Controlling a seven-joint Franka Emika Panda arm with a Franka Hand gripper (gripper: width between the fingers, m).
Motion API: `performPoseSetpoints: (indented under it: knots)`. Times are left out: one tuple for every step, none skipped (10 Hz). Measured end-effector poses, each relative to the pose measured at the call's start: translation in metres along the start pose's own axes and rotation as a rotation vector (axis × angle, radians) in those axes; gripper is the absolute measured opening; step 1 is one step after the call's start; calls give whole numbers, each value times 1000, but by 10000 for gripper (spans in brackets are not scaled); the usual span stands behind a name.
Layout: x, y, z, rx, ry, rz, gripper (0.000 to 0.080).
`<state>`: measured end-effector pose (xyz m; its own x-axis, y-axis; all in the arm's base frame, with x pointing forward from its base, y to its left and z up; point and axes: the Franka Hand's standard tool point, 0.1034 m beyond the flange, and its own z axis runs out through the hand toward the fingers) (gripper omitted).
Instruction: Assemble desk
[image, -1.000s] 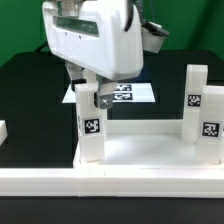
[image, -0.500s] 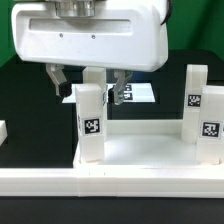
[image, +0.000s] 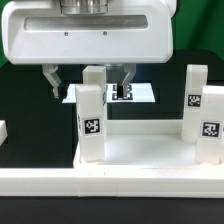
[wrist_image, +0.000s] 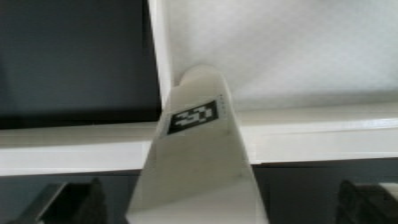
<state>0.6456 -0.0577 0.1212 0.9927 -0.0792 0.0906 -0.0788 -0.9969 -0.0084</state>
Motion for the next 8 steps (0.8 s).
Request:
performPoseSetpoints:
  knots:
    - [0,-1,0,-4,0,-86,649]
    - [0,-2,0,-10,-2,-133,649]
    - [-1,-3,0,-12,-3,-177,649]
    - [-1,-1,0,-20,-6,-231,649]
    - [-1,-1,1,-21,-7,-235,649]
    - [-1,-1,1,-21,-8,-231,517]
    - [-1,-1,2,-21,-8,-230,517]
    - [-1,0,2,-21,-8,-230,379]
